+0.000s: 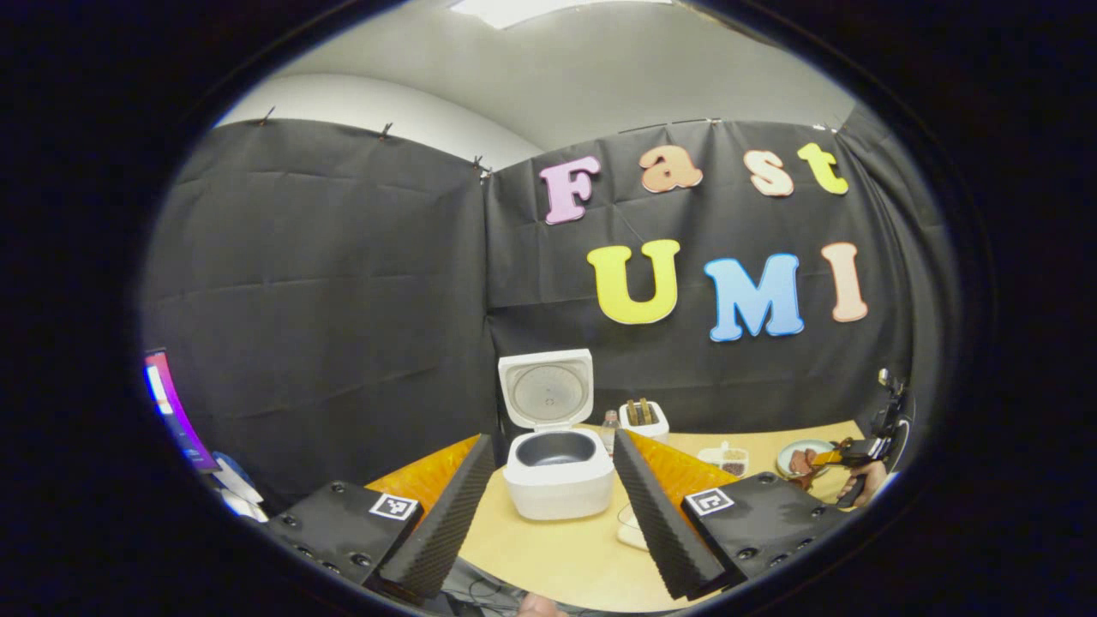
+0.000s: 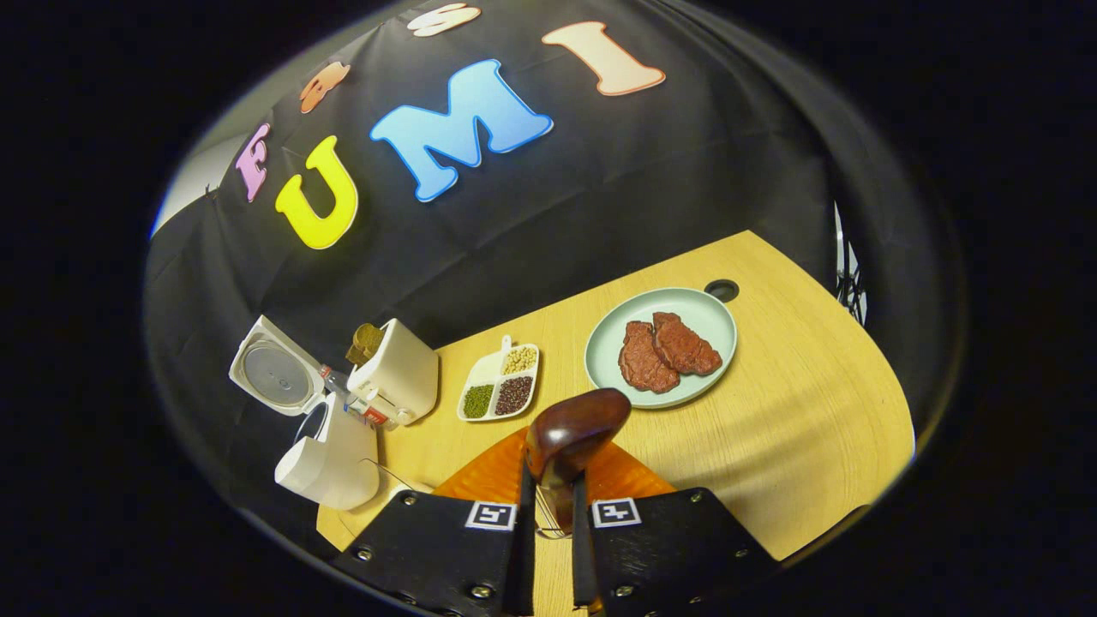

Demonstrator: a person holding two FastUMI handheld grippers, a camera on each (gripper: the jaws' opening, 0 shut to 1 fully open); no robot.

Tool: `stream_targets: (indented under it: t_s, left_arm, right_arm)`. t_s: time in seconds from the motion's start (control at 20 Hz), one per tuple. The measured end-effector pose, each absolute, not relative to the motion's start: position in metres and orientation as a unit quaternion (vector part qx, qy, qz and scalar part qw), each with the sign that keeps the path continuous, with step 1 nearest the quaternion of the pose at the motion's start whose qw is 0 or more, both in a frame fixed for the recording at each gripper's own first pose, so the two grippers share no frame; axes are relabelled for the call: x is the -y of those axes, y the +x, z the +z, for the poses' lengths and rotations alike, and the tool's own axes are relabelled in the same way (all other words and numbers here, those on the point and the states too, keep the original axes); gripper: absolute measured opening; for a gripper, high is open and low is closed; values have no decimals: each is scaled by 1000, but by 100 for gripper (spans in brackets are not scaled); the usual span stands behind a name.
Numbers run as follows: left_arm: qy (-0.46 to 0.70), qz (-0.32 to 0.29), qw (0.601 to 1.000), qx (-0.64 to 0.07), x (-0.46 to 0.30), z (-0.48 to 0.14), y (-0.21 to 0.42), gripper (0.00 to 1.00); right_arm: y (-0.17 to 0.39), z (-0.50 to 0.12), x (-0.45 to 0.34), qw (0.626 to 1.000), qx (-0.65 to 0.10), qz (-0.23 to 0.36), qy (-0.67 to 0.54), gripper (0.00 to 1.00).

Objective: Close the left gripper, press the button to open the rice cooker; take a wooden spoon from the chopstick holder with the right hand, scoop a spoonful of rice and pour it into the rice cooker, then put the wooden spoon back into the chopstick holder.

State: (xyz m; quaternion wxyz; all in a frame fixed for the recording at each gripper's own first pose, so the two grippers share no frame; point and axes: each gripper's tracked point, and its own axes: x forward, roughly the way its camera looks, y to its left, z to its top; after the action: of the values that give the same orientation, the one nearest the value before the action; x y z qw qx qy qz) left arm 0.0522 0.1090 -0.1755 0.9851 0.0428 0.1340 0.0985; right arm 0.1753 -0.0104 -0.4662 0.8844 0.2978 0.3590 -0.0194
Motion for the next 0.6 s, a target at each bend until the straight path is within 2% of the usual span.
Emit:
stream_targets:
  t_s: [0.05, 0.4, 0.6]
  left_arm:
    - [34, 94, 986, -134, -115, -177, 51, 97]
    - [3, 54, 995, -89, -180, -153, 28, 99]
    - [-5, 25, 997, -67, -213, -148, 18, 95]
  right_arm:
    - [171, -451, 10, 890, -351, -21, 290, 18]
    - [131, -341, -27, 914, -306, -25, 265, 18]
    - [102, -297, -100, 926, -293, 20, 236, 18]
